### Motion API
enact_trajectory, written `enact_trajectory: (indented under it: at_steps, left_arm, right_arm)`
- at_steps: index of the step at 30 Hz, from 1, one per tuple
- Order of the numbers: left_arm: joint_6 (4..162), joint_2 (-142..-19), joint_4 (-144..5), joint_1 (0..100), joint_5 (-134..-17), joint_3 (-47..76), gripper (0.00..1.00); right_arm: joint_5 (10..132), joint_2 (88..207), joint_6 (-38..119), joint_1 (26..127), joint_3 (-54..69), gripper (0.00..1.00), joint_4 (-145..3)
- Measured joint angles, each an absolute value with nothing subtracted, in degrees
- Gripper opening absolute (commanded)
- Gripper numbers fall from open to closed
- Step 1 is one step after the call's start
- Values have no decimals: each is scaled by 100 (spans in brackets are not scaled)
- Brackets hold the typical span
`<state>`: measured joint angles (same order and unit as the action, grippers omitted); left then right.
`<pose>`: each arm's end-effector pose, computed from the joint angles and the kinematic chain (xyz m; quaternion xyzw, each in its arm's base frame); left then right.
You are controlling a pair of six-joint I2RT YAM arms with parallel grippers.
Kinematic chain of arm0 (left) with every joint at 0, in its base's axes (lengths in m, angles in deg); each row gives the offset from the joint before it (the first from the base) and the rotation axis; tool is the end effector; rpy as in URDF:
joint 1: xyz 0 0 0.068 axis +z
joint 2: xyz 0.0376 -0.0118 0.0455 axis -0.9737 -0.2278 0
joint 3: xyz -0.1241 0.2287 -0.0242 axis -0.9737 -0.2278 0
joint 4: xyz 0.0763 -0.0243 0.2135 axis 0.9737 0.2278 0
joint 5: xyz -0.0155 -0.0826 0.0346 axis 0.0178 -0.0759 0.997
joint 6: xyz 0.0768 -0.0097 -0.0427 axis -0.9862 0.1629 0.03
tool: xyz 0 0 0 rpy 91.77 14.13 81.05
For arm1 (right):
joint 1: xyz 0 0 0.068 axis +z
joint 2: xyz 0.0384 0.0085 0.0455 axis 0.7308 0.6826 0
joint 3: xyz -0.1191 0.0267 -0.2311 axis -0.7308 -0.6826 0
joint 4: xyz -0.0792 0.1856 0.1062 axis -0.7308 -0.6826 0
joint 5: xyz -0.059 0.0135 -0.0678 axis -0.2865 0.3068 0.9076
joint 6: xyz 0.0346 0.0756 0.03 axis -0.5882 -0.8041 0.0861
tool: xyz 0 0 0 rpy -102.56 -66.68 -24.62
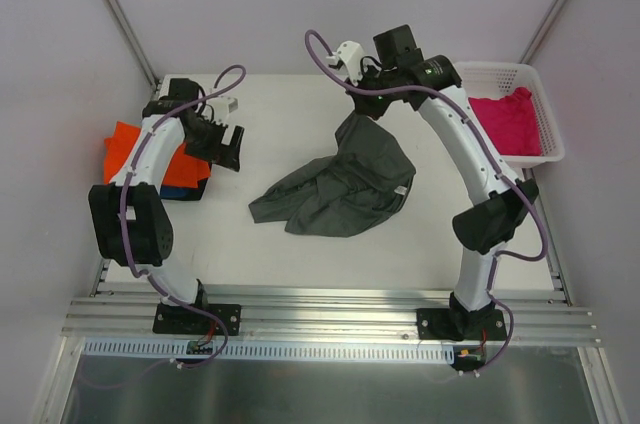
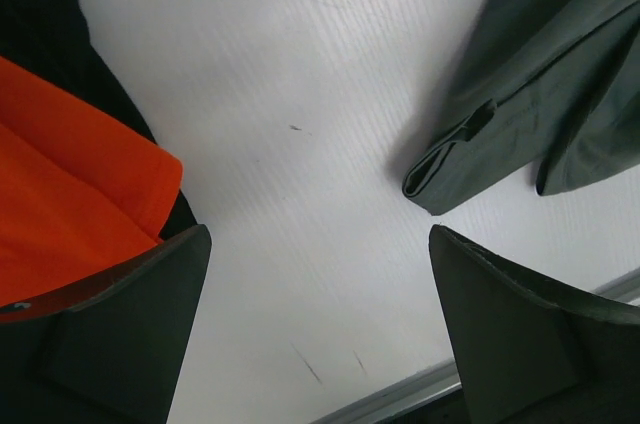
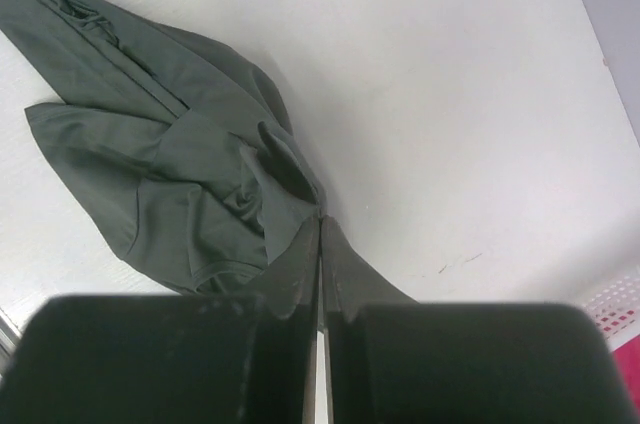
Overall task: Fold and stack the t-shirts
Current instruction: Flatten the tshirt out
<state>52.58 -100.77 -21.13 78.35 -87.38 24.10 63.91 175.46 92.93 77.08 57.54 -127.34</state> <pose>0.3349 -0.0179 0.2458 0.1902 0.9332 -0.1192 0.2808 0.3355 0.2170 0.3724 -0.5949 0.6785 0.0551 0.4274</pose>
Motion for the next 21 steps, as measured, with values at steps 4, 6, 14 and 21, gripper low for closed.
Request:
enact_trajectory:
  at_steps: [4, 6, 14, 21]
  left_arm:
    - [5055, -10175, -1929, 7676, -8826, 2412, 92]
    - [5046, -10265, -1862, 7682, -8863, 2412, 91]
    - [5153, -10549, -1755, 7529, -9108, 2434, 89]
    - [5271, -10776, -1746, 7212, -9156, 2533, 89]
  right_arm:
    - [6474, 17662, 9013, 7573, 6108, 1, -12719]
    - [6519, 17752, 8889, 7500, 6468, 1, -12675]
    - [6714, 17632, 8670, 7450, 6875, 1, -11954]
    - [7013, 17468, 8539, 7463, 6798, 1, -11388]
